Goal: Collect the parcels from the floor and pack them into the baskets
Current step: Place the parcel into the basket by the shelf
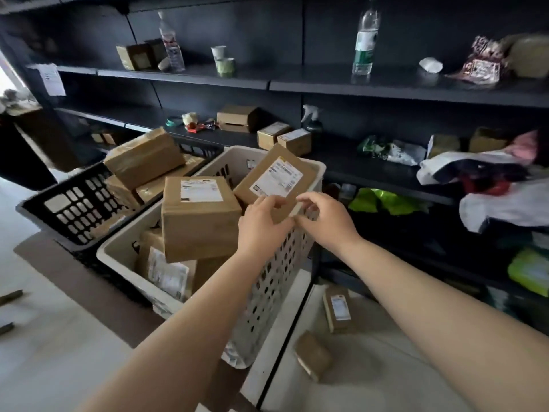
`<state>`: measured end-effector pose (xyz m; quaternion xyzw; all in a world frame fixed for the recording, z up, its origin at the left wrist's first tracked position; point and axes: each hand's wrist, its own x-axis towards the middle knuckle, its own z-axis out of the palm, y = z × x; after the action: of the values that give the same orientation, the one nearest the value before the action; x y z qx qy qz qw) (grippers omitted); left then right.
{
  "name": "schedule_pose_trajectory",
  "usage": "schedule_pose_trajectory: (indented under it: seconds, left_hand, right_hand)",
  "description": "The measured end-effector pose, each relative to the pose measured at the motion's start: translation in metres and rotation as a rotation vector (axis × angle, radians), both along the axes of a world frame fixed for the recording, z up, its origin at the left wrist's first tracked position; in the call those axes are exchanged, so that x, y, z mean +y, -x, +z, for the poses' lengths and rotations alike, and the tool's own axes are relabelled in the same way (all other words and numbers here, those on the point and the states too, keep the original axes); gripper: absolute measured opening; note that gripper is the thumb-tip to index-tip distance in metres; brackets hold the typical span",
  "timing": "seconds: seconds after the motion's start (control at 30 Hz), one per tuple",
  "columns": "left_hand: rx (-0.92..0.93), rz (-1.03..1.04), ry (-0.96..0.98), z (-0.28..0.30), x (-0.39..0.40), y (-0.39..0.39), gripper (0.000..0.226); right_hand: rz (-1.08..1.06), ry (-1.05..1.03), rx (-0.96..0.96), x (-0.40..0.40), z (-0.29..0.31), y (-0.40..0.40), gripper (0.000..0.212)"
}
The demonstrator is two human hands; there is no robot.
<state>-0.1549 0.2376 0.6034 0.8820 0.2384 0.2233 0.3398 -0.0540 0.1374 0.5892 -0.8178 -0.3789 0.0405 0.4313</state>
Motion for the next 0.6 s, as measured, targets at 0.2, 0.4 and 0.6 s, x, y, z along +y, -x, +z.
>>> schedule_pose_trajectory:
  seconds: [0.2,0.4,0.6]
  left_hand:
    - [0.047,0.037,0.134,-0.059,-0.073,-0.085,0.035]
    - [0.173,0.324,0.431,-0.157,-0.113,-0.127,0.024]
    - [0.366,0.498,0.582,-0.320,-0.116,-0.122,0.030]
  right_hand:
    - [0.051,0.030,-0.001,-0.073,-0.050,-0.087,0.032]
    - [0.151,0.227,0.128,-0.128,-0.136,-0.170,0.034]
    - [0.202,0.443,0.350,-0.124,-0.292,-0.201,0.034]
